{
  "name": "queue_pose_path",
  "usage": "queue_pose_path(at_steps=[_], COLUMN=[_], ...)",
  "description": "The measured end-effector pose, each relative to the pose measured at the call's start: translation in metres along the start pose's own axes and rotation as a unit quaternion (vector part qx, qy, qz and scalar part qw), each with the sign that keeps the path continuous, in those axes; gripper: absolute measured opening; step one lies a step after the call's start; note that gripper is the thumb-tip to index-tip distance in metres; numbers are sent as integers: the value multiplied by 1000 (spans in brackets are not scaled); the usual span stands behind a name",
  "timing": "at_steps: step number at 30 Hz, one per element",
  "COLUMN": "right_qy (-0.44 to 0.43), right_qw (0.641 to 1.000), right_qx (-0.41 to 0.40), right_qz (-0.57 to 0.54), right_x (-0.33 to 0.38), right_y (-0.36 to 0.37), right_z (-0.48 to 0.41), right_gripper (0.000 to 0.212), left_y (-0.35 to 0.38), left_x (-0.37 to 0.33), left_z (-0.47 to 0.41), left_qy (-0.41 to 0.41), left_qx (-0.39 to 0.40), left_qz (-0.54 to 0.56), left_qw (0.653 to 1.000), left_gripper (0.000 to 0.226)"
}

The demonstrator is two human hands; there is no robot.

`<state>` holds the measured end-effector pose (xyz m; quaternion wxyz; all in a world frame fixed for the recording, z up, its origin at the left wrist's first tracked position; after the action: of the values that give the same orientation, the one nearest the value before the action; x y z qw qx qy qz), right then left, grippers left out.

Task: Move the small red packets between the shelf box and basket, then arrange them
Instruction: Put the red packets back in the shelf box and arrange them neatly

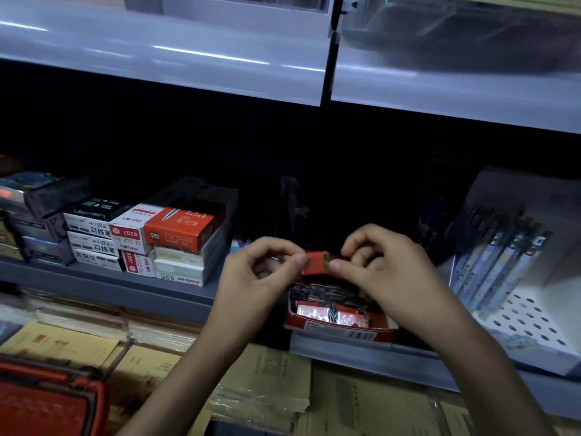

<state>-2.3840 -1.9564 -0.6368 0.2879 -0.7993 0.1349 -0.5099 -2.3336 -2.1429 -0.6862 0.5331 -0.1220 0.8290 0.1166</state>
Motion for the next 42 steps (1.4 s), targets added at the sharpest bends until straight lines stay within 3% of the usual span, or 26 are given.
queue_pose_path(at_steps=[5,9,16,23,29,33,38,42], right_qy=[54,75,35,49,15,-9,10,31], right_qw=[979,966,978,985,994,999,977,953], right_qx=[183,229,201,115,9,-28,142,197], right_qz=[72,91,52,-121,-108,-33,161,227], right_x=[-8,-14,1,12,12,16,15,15], right_y=[14,25,18,5,10,5,22,36], right_z=[9,11,11,7,1,0,7,7], right_gripper=[8,3,3,8,8,14,10,17], left_y=[-10,-13,-13,-4,-1,-8,-14,-11], left_x=[5,10,7,-4,-6,2,12,12], left_z=[-2,-4,-2,1,2,0,0,0], left_qy=[-17,-28,-15,16,-4,-31,-71,-85], left_qx=[-53,-81,-74,-23,-3,-58,-84,-63], left_qz=[38,46,25,5,31,59,74,70], left_qw=[998,995,997,1000,1000,996,991,992], left_gripper=[9,13,7,12,19,21,20,20])
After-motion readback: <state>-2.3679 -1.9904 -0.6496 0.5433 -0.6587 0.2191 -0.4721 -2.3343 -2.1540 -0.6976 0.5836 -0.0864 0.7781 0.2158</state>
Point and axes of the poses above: each hand's wrist, its own z-axis away from the middle knuckle, its own y-axis out of the palm, x = y × z, the point moved 6 cm from there along -z, towards the middle knuckle, and after that the axes turned 3 degrees about -x, right-handed, at the moved point
